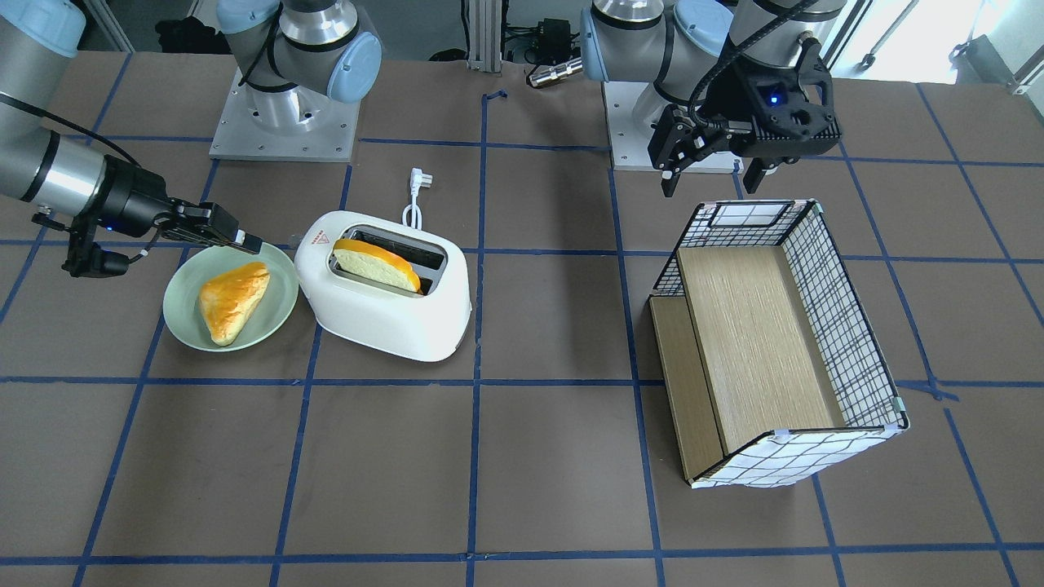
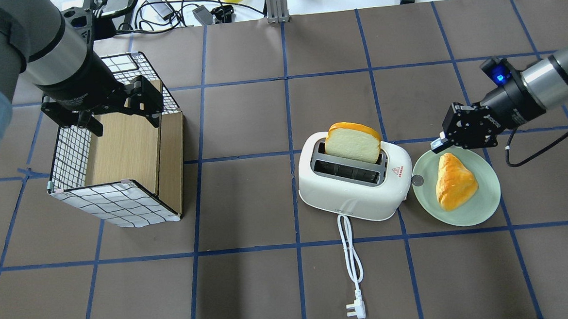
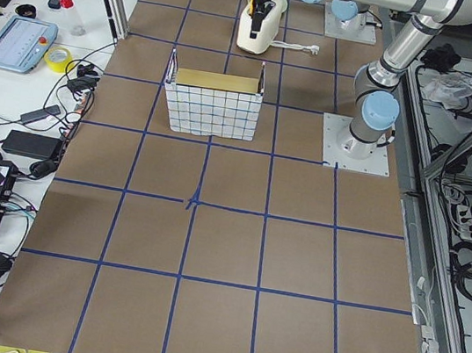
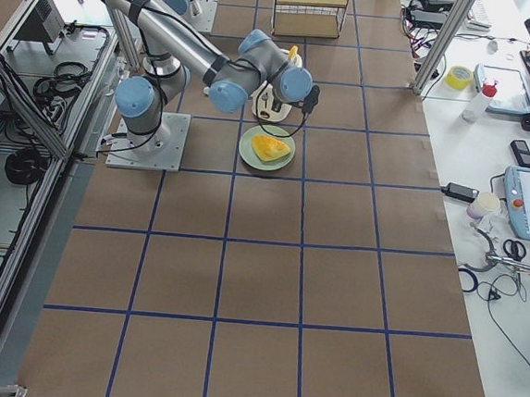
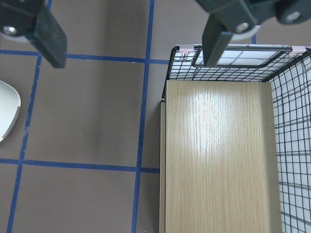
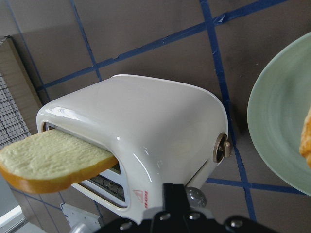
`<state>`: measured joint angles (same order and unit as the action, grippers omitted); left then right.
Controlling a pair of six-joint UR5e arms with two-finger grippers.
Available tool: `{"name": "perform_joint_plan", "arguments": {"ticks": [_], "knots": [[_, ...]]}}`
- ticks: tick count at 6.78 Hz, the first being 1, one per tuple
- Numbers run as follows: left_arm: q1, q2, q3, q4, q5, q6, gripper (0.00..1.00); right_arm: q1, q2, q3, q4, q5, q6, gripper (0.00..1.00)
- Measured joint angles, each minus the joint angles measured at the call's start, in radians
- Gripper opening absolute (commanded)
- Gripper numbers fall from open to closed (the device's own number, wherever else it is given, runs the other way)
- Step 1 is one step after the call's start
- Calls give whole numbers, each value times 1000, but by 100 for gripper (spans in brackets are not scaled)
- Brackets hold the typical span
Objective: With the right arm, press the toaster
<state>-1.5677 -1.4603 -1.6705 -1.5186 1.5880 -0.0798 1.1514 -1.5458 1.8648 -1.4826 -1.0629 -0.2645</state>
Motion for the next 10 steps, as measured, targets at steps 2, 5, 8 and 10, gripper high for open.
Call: {"name": "perform_joint_plan", "arguments": {"ticks": [2, 5, 8, 10], "knots": [[0, 0, 0, 0, 0, 0, 100, 162, -5, -212, 57, -200, 232, 2], [0, 0, 0, 0, 0, 0, 100, 383, -6, -353, 85, -428, 475, 4], [0, 0, 0, 0, 0, 0, 100, 458, -4, -380, 5, -524, 515, 100], [0, 0, 0, 0, 0, 0, 100, 460, 4, -380, -147, -530, 511, 100]]}}
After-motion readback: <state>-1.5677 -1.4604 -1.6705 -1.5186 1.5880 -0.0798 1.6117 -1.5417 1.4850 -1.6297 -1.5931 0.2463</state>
